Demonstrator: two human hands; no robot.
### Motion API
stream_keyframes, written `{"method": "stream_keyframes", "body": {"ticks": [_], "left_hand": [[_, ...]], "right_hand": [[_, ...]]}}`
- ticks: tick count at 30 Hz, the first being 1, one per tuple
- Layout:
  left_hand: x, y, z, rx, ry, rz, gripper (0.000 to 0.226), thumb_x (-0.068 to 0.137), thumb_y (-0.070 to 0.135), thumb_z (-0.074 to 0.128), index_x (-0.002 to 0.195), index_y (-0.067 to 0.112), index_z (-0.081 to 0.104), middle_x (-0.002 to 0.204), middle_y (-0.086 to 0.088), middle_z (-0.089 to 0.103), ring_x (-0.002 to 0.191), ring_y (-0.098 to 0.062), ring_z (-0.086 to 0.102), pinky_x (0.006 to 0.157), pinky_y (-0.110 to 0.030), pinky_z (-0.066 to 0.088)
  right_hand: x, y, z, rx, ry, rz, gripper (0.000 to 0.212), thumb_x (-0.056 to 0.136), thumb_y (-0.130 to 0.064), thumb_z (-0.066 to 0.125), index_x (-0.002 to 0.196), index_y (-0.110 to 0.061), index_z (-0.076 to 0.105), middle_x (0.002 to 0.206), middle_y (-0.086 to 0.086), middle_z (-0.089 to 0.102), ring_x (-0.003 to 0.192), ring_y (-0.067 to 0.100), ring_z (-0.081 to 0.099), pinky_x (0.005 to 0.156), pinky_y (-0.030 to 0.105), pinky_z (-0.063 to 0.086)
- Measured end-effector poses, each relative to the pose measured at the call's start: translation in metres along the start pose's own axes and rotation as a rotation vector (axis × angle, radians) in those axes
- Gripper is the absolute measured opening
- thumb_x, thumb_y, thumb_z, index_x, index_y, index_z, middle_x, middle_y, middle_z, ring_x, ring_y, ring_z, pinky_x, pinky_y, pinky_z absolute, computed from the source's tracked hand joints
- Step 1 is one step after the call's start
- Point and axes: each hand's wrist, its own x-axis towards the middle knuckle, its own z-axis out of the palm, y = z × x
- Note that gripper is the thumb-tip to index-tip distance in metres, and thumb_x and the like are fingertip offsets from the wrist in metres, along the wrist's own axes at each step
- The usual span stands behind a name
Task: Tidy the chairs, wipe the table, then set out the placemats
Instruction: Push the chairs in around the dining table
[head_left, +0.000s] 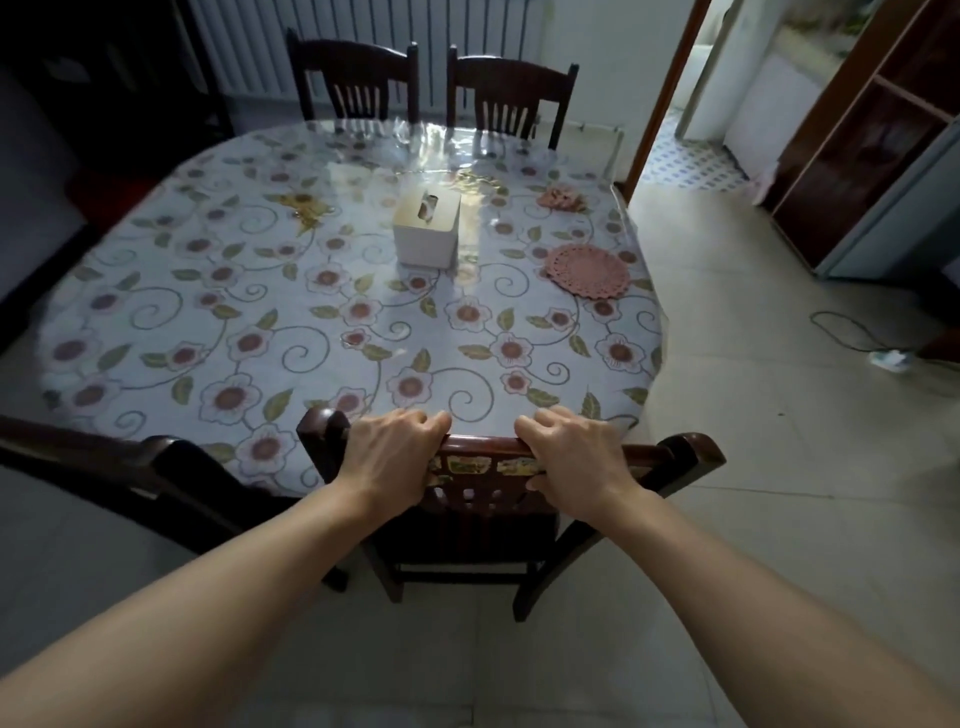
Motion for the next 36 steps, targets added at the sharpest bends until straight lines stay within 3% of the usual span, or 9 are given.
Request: {"method": "stream_keyframes", "body": {"ticks": [3, 7, 9, 12, 16, 22, 24, 29, 36], "left_hand": [[-0.018, -0.009, 0.009, -0.009, 0.022, 0.029, 0.037, 0.072, 0.03, 0.071, 0.104, 0.022, 0.052, 0.091, 0.003, 0.064, 0.085, -0.022, 0.064, 0.058, -0.028, 0.034], [-0.038, -0.016, 0.019, 0.067, 0.009, 0.098, 0.048, 0.038, 0.024, 0.086, 0.076, 0.021, 0.057, 0.057, 0.005, 0.058, 0.047, -0.017, 0.058, 0.043, -0.022, 0.024], [-0.046, -0.018, 0.024, 0.09, -0.005, 0.104, 0.05, 0.033, 0.023, 0.086, 0.072, 0.022, 0.056, 0.052, 0.005, 0.055, 0.041, -0.016, 0.055, 0.04, -0.021, 0.023], [-0.06, -0.018, 0.034, 0.057, -0.039, 0.146, 0.05, 0.036, 0.022, 0.085, 0.078, 0.023, 0.059, 0.055, 0.005, 0.059, 0.045, -0.015, 0.058, 0.039, -0.022, 0.03], [-0.063, -0.02, 0.041, 0.007, -0.037, 0.167, 0.048, 0.046, 0.02, 0.082, 0.088, 0.026, 0.06, 0.059, 0.006, 0.061, 0.049, -0.015, 0.06, 0.042, -0.025, 0.041], [-0.061, -0.021, 0.047, 0.037, -0.039, 0.175, 0.054, 0.036, 0.014, 0.086, 0.084, 0.025, 0.062, 0.058, 0.006, 0.058, 0.048, -0.015, 0.058, 0.036, -0.023, 0.032], [-0.055, -0.02, 0.046, 0.047, -0.031, 0.171, 0.052, 0.036, 0.012, 0.085, 0.08, 0.023, 0.059, 0.056, 0.004, 0.056, 0.046, -0.016, 0.056, 0.035, -0.024, 0.028], [-0.042, -0.029, 0.048, 0.032, -0.023, 0.131, 0.052, 0.035, 0.011, 0.086, 0.077, 0.02, 0.057, 0.058, 0.003, 0.056, 0.048, -0.019, 0.057, 0.038, -0.022, 0.026], [-0.024, -0.028, 0.053, -0.005, -0.013, 0.087, 0.053, 0.034, 0.01, 0.087, 0.075, 0.019, 0.055, 0.059, 0.002, 0.055, 0.049, -0.02, 0.057, 0.041, -0.021, 0.023]], "right_hand": [[-0.007, -0.015, 0.016, -0.026, 0.045, -0.041, 0.043, 0.057, -0.025, 0.085, 0.088, -0.018, 0.056, 0.077, -0.004, 0.06, 0.074, 0.019, 0.058, 0.05, 0.026, 0.031], [-0.021, -0.033, 0.03, -0.041, 0.073, -0.035, 0.05, 0.036, -0.019, 0.087, 0.077, -0.021, 0.059, 0.065, -0.01, 0.057, 0.058, 0.014, 0.056, 0.042, 0.019, 0.027], [-0.029, -0.039, 0.035, -0.021, 0.058, -0.025, 0.053, 0.035, -0.021, 0.089, 0.078, -0.021, 0.057, 0.067, -0.009, 0.057, 0.059, 0.014, 0.056, 0.039, 0.021, 0.033], [-0.044, -0.05, 0.042, 0.005, 0.0, -0.012, 0.049, 0.05, -0.02, 0.085, 0.089, -0.02, 0.056, 0.078, -0.006, 0.061, 0.069, 0.018, 0.061, 0.043, 0.028, 0.042], [-0.048, -0.053, 0.039, -0.004, -0.092, 0.013, 0.045, 0.073, -0.012, 0.068, 0.114, -0.021, 0.05, 0.087, -0.001, 0.067, 0.076, 0.026, 0.066, 0.054, 0.029, 0.038], [-0.05, -0.062, 0.052, -0.049, -0.029, 0.086, 0.04, 0.047, -0.007, 0.08, 0.078, -0.02, 0.057, 0.054, -0.005, 0.059, 0.045, 0.021, 0.06, 0.038, 0.024, 0.027], [-0.046, -0.059, 0.054, -0.033, 0.002, 0.105, 0.04, 0.048, -0.005, 0.079, 0.076, -0.02, 0.056, 0.055, -0.005, 0.059, 0.046, 0.021, 0.06, 0.039, 0.023, 0.026], [-0.028, -0.05, 0.053, 0.041, 0.014, 0.086, 0.037, 0.057, -0.006, 0.077, 0.086, -0.02, 0.058, 0.07, -0.003, 0.067, 0.063, 0.023, 0.067, 0.046, 0.028, 0.043], [-0.008, -0.032, 0.052, 0.042, 0.053, 0.051, 0.039, 0.051, -0.005, 0.082, 0.078, -0.018, 0.057, 0.066, -0.004, 0.067, 0.057, 0.023, 0.064, 0.045, 0.027, 0.043]]}}
